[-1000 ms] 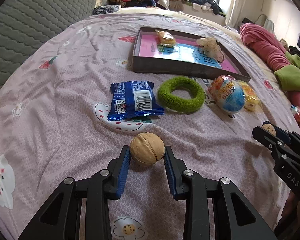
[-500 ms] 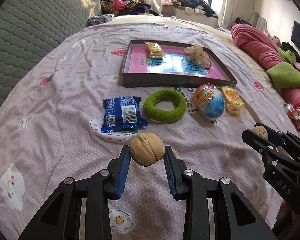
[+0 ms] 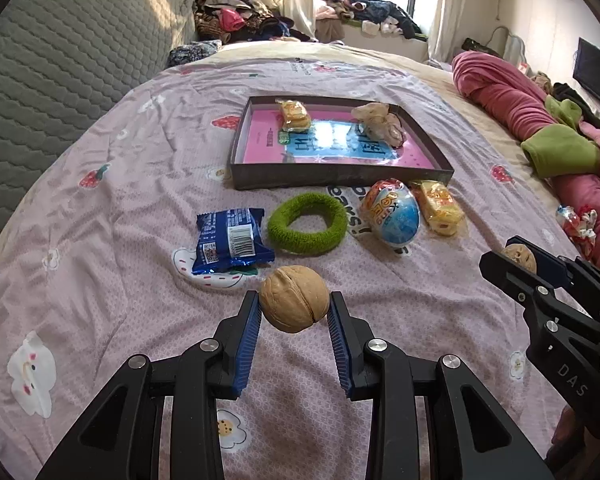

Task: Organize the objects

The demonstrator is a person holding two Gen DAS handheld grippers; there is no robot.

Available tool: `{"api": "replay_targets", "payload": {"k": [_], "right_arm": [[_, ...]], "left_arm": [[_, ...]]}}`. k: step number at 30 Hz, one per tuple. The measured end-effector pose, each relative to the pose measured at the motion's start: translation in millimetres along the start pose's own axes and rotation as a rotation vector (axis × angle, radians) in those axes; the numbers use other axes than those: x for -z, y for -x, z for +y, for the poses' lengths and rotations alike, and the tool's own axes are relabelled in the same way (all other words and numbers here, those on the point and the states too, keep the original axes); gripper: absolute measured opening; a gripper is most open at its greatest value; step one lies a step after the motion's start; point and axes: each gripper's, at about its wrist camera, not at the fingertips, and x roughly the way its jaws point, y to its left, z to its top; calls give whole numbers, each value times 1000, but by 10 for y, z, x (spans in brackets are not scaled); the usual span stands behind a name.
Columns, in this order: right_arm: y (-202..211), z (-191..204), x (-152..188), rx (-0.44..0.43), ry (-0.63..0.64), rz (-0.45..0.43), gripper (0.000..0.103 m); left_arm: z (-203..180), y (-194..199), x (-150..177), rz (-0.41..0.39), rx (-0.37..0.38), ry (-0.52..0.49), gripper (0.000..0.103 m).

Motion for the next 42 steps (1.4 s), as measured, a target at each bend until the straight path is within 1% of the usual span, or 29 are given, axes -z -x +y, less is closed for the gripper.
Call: {"api": "replay_targets", "payload": {"k": [16,25,33,42], "right_arm": [[184,57,-99,4,16,-44,35],[256,16,-210,17,16,-64,35],[269,-29,-331,28,19,-77,35],[267,-62,-480,34,18,-97,35]], "left_arm": [[-116,156,-135,-41,12,-32,35],[-191,183,-253,-63,22,-48,35],[-246,189,-357,-91,7,-71,35],[-241,172,-446,-99,8,-76,35]]}}
